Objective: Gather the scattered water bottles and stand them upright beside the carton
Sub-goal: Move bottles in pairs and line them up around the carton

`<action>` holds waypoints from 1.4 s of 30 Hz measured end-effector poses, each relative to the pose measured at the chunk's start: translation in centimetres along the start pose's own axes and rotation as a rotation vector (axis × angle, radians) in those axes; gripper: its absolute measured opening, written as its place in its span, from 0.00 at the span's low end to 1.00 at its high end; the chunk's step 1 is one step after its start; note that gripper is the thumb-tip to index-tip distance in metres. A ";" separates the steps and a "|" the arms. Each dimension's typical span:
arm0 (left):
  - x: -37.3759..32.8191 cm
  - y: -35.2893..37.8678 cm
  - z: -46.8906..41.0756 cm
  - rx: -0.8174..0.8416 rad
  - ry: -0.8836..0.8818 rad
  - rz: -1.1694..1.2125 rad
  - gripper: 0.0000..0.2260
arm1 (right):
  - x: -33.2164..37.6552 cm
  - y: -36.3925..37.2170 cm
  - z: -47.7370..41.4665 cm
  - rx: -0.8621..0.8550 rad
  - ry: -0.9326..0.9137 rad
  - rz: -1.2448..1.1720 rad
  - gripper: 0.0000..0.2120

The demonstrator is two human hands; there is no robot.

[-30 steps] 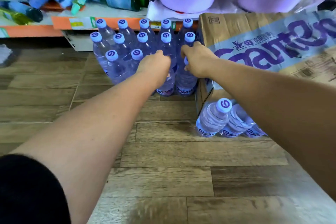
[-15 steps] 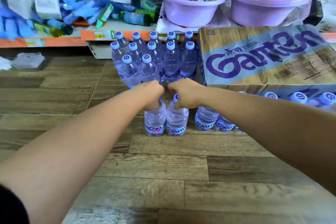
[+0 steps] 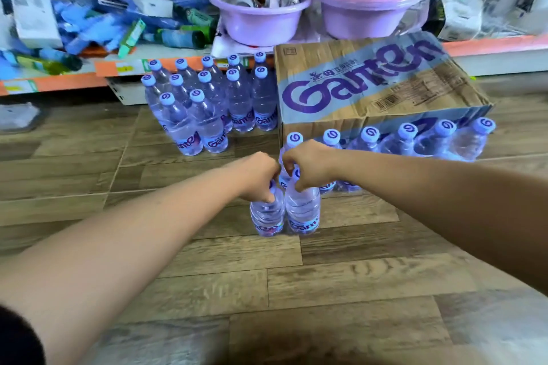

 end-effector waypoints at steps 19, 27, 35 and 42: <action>-4.6 -0.9 -4.0 -0.169 -0.055 0.073 0.10 | -6.8 -0.7 2.7 -0.079 0.257 -0.027 0.17; -4.0 -0.1 -3.9 -0.180 -0.049 0.132 0.18 | -7.8 -0.7 2.3 -0.048 0.259 -0.034 0.11; -4.3 -0.4 -4.2 -0.160 -0.069 0.152 0.22 | -7.8 -0.4 2.5 -0.003 0.274 -0.015 0.12; -4.1 0.0 -4.4 -0.085 -0.048 0.138 0.22 | -7.1 -0.6 2.4 0.075 0.265 -0.032 0.09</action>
Point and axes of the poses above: each hand's wrist, its own z-axis away from the middle knuckle, its own y-axis out of the palm, x = y × z, the point moved 5 cm from there along -z, towards the middle knuckle, and after that the axes turned 15 degrees about -x, right-handed, at the moved point
